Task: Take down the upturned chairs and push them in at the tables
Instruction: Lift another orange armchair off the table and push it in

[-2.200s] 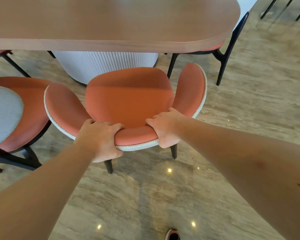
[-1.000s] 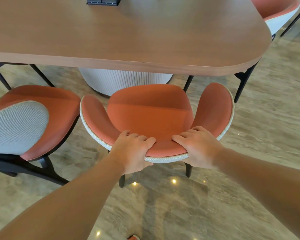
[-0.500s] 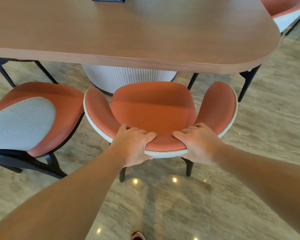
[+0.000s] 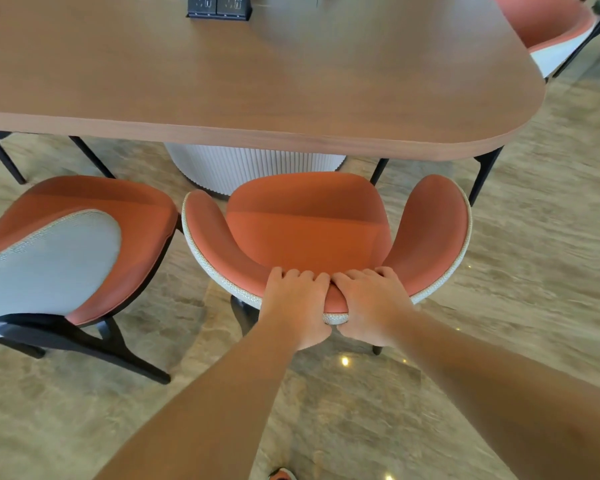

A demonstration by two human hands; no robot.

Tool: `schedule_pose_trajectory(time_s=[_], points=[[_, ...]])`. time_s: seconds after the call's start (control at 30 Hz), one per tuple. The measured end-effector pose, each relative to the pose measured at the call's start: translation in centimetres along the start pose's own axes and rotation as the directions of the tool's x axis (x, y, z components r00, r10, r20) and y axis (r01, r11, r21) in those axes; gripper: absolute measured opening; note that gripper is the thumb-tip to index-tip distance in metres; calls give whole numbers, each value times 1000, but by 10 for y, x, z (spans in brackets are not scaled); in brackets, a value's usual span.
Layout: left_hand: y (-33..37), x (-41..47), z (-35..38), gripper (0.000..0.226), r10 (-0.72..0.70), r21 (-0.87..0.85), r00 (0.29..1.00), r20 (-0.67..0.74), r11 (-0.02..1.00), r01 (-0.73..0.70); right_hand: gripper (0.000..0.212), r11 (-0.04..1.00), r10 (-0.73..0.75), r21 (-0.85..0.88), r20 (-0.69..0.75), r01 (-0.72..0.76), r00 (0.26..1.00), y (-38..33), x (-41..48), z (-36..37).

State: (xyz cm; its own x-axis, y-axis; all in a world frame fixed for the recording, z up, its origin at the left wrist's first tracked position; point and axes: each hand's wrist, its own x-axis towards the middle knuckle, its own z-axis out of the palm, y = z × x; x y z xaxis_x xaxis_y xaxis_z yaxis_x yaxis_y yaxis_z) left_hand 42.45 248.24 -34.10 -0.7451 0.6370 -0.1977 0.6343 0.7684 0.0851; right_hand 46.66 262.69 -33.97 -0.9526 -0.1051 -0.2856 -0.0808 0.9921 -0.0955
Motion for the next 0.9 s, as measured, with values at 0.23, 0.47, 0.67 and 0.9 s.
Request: schedule_pose_trajectory(time_s=[0.23, 0.47, 0.67, 0.9], points=[[-23, -11, -8, 63, -15, -300, 994, -108, 954, -18, 91, 971, -30, 238, 173, -12, 984, 24, -10, -23], [-26, -12, -14, 70, -721, -605, 683, -112, 595, 529, 72, 616, 703, 535, -42, -578, 710, 76, -3, -36], [19, 5, -15, 99, -910, -901, 257, 325, -216, 376, 95, 178, 868, 894, 54, -412, 493, 61, 6, -25], [47, 11, -20, 105, -622, -637, 163, 766, -768, 67, 84, -588, 681, 764, 644, -264, 348, 38, -8, -13]])
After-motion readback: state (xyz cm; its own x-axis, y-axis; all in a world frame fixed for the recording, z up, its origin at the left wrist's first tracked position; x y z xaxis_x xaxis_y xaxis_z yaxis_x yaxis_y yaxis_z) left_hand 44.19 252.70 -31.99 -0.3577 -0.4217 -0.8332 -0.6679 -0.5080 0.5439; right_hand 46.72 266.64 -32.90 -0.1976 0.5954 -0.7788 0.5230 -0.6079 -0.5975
